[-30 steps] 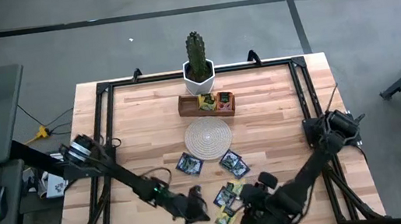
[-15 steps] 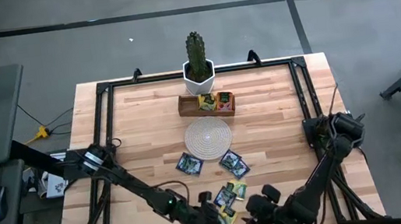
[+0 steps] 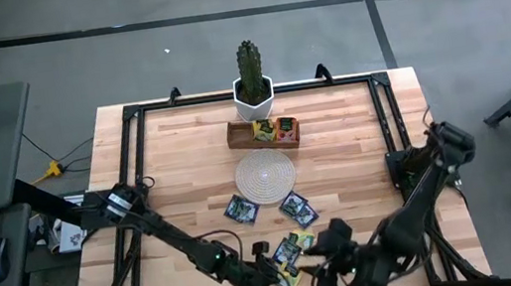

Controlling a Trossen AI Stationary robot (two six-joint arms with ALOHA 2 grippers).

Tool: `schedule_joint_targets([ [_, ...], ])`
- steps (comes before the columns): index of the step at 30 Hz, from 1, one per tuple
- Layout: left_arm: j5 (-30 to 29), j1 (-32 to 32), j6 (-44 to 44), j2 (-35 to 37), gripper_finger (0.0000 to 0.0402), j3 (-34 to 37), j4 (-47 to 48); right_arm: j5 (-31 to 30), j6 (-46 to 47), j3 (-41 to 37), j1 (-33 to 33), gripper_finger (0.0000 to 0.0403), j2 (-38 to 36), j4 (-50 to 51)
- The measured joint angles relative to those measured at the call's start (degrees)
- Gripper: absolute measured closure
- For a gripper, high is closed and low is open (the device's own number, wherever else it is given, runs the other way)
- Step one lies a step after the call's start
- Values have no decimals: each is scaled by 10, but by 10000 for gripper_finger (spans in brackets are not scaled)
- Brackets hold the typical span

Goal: Pick & Place Tea
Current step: Put the yellow tea bag into the middle compartment of the wooden organizer

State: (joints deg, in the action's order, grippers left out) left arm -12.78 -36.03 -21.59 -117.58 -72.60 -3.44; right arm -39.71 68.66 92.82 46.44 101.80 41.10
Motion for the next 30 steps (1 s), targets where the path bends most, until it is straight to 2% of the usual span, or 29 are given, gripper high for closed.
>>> schedule_joint_targets([
  [3,4,3,4,0,402,0,1,-13,-28,-5,-3,222,-33,1],
  [5,6,4,4,0,402,0,1,-26,-32,-36,-1,222,-74,-11],
  [7,14,4,6,0,402,0,1,-39,-30,-91,3,222,-127,-29],
  [10,9,4,16,0,402,0,0,-70,-1,-222,16,222,-233,-91],
  [14,4,4,23,0,402,0,0,-88,-15,-426,29,222,-378,-308],
  [17,7,5,23,0,402,0,-1,-55,-43,-558,26,222,-441,-498],
  [19,12,7,30,0,402,0,-2,-30,-44,-615,22,222,-450,-584],
  [21,17,9,42,0,402,0,-2,-12,-35,-644,18,222,-446,-624],
  [26,37,24,65,0,402,0,-1,56,7,-654,-11,222,-399,-621],
  [30,58,31,68,0,402,0,1,137,44,-621,-46,222,-341,-559],
])
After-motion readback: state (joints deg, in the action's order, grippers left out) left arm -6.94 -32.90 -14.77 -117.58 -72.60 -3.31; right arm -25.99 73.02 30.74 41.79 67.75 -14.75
